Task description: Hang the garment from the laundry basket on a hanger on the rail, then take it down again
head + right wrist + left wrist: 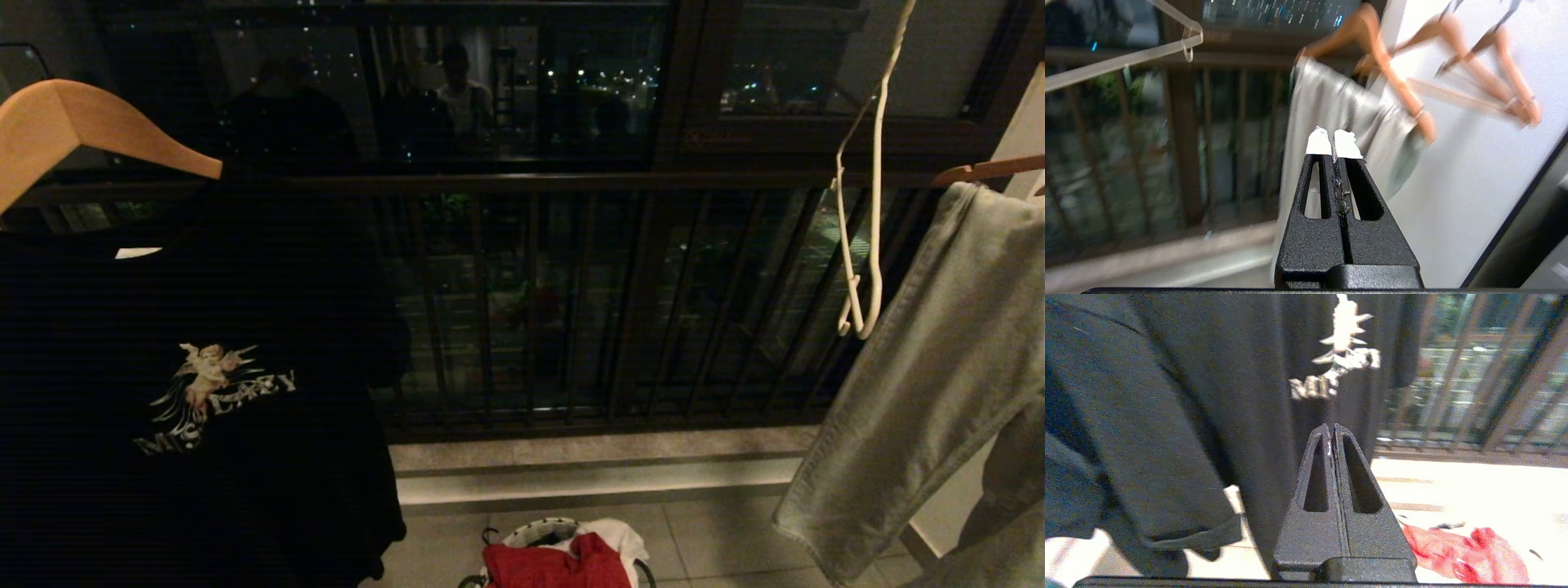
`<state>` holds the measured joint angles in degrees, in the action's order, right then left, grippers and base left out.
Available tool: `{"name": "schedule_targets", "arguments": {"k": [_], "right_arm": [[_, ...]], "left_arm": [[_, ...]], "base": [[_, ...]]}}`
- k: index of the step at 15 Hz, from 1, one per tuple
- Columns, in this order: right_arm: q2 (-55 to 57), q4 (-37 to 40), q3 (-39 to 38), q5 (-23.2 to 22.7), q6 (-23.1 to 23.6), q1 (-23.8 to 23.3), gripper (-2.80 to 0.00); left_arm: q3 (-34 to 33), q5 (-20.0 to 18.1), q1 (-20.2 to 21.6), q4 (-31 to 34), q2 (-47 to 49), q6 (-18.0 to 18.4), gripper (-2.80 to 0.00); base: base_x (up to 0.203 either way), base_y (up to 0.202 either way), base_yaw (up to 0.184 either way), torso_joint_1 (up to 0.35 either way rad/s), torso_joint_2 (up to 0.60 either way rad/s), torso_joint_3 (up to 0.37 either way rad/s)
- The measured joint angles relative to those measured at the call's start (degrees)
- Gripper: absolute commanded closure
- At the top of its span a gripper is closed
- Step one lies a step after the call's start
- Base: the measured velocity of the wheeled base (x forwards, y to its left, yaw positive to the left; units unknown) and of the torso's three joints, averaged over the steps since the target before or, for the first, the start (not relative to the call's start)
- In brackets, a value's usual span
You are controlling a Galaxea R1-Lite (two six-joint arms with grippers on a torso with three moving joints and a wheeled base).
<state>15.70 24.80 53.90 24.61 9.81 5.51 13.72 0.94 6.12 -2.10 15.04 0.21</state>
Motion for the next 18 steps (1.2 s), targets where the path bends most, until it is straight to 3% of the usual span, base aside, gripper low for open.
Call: {"name": "schedule_targets", "arguments": {"k": [4, 7, 9, 11, 14, 18], "right_arm": [[0.00, -0.22, -7.24, -3.15, -4.30, 0.00, 0.00], [0.04, -0.33, -10.82, -6.65, -4.55, 0.00, 0.00], [0.09, -0.33, -11.32, -10.91, -4.38, 0.05, 0.00], [0.22, -0.42, -11.12, -11.64, -3.99, 0.91, 0.00], [1.50, -1.34, -8.92, -11.58, -3.00, 3.76, 0.00], [0.51, -1.55, -13.26, -11.62, -4.21, 4.46, 0.00]], "left_arm": [[-2.32, -3.48, 0.00, -0.16, -0.06, -0.16, 0.00], [-4.02, -4.45, 0.00, -0.05, -0.06, 0.04, 0.00], [-4.21, -7.35, 0.00, -0.03, -0.06, -0.07, 0.00], [-3.69, -8.02, -0.40, 0.12, -0.06, -0.14, 0.00], [-1.91, -7.85, -5.20, 0.70, -0.75, 0.00, 0.00], [-2.97, -7.68, -6.58, 5.18, -4.44, 0.17, 0.00]], "base": [[0.000, 0.000, 0.000, 0.000, 0.00, 0.000], [0.000, 0.000, 0.000, 0.000, 0.00, 0.000], [0.000, 0.000, 0.000, 0.000, 0.00, 0.000], [0.000, 0.000, 0.000, 0.000, 0.00, 0.000], [0.000, 0.000, 0.000, 0.000, 0.00, 0.000], [0.000, 0.000, 0.000, 0.000, 0.00, 0.000]]}}
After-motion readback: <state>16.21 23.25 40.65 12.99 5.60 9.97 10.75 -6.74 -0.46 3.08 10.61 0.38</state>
